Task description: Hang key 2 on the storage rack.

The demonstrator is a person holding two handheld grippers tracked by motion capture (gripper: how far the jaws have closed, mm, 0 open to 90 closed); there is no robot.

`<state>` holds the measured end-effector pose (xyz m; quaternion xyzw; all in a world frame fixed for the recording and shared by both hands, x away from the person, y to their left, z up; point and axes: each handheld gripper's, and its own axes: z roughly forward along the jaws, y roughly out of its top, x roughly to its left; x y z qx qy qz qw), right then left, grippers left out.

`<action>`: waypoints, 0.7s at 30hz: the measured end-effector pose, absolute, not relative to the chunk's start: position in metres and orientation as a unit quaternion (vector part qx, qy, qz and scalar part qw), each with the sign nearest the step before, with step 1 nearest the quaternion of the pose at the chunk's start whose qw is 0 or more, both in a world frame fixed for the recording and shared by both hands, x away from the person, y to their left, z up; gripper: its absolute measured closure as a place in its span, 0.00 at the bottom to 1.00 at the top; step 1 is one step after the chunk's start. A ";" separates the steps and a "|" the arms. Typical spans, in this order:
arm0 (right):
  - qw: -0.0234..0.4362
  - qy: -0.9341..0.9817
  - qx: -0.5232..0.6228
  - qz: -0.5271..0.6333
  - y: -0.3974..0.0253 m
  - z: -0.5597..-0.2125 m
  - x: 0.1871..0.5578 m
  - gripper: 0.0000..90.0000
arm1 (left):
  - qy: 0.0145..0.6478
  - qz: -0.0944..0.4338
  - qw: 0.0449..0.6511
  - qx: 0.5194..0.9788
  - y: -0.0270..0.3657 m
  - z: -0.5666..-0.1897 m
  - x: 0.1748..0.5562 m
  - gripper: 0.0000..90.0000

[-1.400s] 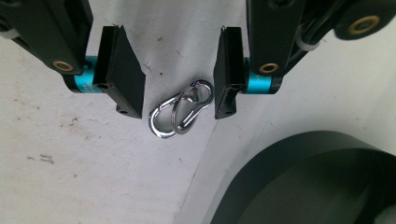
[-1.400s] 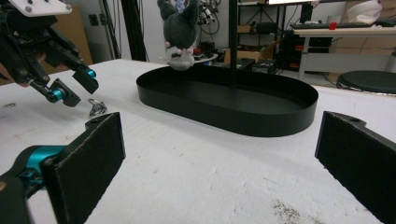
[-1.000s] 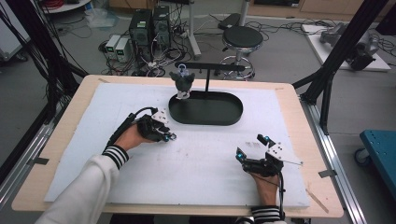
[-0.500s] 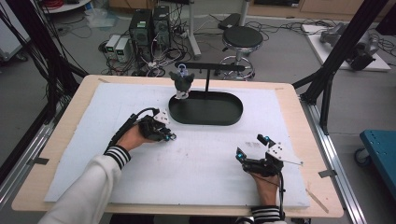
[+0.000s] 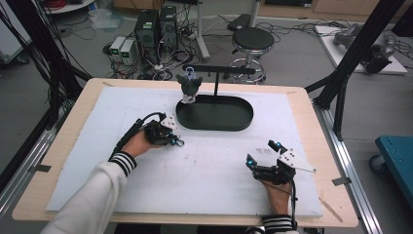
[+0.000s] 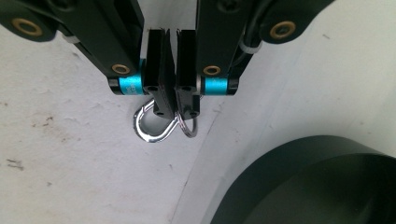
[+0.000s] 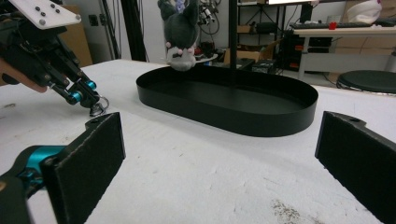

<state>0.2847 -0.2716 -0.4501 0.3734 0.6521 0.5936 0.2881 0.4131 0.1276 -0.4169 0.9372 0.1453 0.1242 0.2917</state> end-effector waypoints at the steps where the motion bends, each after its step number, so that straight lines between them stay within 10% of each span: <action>1: 0.288 0.652 0.373 0.594 -0.272 -0.450 0.285 0.01 | 0.148 0.124 0.292 0.937 0.128 -0.416 0.414 0.96; 21: 0.285 0.650 0.377 0.594 -0.273 -0.450 0.285 0.01 | 0.170 0.103 0.332 0.922 0.136 -0.407 0.414 0.98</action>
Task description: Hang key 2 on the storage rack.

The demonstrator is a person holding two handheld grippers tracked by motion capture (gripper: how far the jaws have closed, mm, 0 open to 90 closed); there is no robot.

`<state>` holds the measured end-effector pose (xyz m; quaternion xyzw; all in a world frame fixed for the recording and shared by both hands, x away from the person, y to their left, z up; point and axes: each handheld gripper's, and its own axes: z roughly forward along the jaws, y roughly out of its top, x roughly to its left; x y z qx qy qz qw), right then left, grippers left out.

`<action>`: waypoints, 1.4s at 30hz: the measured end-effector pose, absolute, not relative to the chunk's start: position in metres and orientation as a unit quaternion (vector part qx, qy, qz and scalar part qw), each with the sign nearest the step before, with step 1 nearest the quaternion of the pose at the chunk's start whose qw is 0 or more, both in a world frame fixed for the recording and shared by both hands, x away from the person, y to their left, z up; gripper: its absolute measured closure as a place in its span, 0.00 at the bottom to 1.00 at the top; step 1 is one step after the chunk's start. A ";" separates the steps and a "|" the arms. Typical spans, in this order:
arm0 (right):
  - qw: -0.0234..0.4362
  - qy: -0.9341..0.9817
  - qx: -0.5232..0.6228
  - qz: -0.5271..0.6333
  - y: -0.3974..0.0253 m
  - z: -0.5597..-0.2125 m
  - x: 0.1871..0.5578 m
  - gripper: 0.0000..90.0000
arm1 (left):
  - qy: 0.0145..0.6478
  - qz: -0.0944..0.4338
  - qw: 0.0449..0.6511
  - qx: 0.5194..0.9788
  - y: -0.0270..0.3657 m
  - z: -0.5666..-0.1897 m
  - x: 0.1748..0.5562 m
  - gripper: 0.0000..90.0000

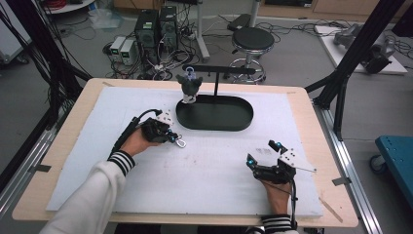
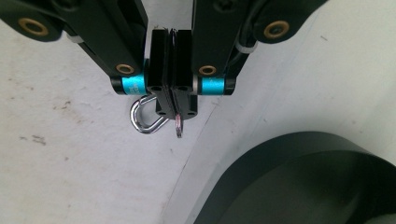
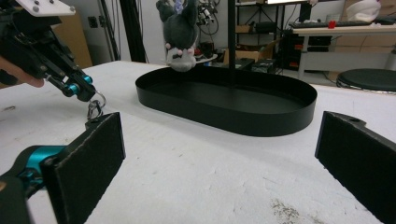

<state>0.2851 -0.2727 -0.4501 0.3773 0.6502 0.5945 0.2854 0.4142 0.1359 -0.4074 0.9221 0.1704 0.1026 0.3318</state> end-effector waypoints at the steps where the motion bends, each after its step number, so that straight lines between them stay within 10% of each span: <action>1: 0.287 0.650 0.378 0.594 -0.272 -0.450 0.285 0.01 | 0.168 0.101 0.335 0.922 0.136 -0.407 0.414 0.98; 42: 0.196 0.690 0.313 0.622 -0.263 -0.399 0.305 0.01 | 0.157 0.079 0.505 0.845 0.161 -0.354 0.386 0.98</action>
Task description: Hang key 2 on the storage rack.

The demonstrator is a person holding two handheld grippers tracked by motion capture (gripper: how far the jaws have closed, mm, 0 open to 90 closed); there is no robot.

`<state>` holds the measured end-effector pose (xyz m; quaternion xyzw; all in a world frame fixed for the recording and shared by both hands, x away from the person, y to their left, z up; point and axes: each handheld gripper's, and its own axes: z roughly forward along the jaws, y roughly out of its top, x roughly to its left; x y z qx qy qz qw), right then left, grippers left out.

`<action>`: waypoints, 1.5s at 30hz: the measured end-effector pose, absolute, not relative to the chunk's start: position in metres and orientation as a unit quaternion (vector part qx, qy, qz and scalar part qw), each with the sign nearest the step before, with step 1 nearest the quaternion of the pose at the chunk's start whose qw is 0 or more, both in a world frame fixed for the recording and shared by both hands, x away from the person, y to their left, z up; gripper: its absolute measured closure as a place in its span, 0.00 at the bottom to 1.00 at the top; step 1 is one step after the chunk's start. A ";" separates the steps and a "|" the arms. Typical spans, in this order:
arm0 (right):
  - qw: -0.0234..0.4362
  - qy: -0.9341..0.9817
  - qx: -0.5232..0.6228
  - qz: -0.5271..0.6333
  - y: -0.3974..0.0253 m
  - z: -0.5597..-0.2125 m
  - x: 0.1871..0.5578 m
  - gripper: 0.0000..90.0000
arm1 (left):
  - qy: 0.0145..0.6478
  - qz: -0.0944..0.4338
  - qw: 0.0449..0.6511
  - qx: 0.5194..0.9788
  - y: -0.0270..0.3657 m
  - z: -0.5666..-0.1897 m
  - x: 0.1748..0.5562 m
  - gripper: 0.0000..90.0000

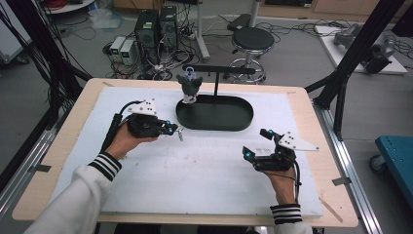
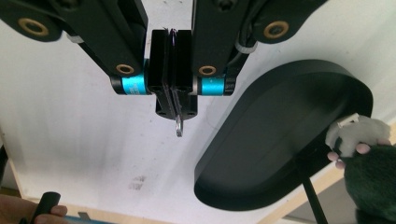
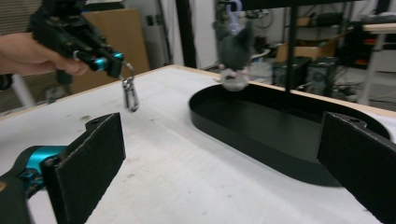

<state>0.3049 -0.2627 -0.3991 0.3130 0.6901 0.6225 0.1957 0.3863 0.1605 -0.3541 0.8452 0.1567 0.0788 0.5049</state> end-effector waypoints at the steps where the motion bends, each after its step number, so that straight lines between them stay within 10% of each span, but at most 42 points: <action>1: 0.193 0.693 0.311 0.621 -0.261 -0.396 0.306 0.01 | 0.157 0.078 0.509 0.842 0.161 -0.353 0.386 0.98; 45: 0.047 0.785 0.134 0.604 -0.172 -0.322 0.355 0.15 | 0.111 0.040 0.605 0.787 0.159 -0.331 0.356 0.98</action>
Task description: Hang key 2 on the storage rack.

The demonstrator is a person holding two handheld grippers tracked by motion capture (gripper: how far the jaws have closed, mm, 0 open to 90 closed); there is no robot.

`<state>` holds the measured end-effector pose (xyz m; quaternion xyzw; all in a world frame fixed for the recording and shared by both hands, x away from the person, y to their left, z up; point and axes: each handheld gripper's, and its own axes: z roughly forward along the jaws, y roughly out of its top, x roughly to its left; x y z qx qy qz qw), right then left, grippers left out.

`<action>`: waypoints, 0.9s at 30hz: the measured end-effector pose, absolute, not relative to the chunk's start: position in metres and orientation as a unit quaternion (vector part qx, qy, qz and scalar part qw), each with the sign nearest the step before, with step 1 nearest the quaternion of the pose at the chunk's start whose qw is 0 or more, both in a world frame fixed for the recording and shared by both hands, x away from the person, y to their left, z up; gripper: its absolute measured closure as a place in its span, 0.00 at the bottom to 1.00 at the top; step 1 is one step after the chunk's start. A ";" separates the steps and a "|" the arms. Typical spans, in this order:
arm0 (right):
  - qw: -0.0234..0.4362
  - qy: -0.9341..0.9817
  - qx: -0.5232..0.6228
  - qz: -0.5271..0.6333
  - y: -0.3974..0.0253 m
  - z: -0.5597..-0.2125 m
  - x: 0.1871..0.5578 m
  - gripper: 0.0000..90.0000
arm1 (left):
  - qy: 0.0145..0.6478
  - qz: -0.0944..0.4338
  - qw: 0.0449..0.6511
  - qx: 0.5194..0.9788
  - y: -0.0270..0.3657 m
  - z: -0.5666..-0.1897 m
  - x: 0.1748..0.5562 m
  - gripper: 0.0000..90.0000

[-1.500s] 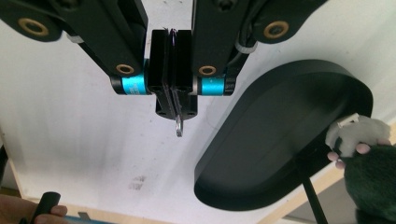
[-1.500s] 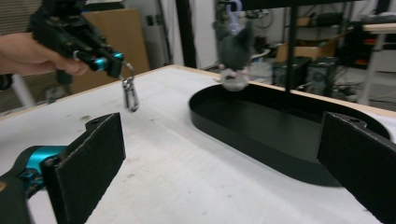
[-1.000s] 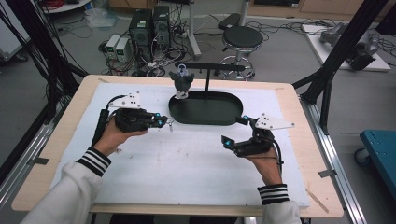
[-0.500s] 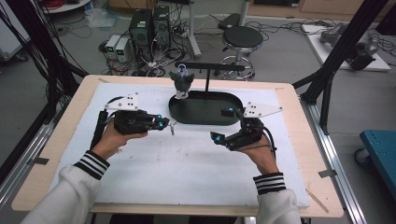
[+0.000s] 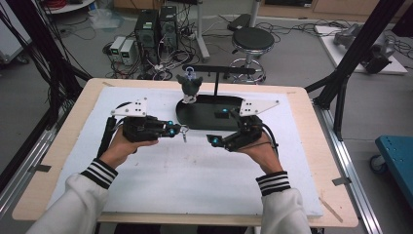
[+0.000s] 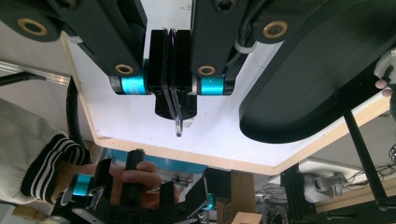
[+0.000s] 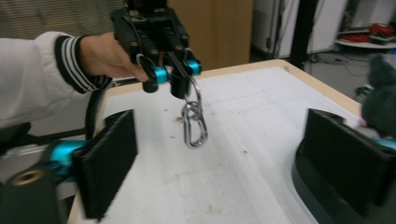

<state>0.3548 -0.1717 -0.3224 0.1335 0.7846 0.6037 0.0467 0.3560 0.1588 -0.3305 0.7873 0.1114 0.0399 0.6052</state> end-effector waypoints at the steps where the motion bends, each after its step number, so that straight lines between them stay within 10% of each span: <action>1: 0.041 0.785 0.126 0.606 -0.169 -0.322 0.355 0.19 | 0.111 0.040 0.606 0.787 0.158 -0.330 0.356 0.98; 27: -0.011 0.797 0.058 0.601 -0.135 -0.325 0.366 0.62 | 0.098 0.024 0.620 0.778 0.154 -0.329 0.352 0.98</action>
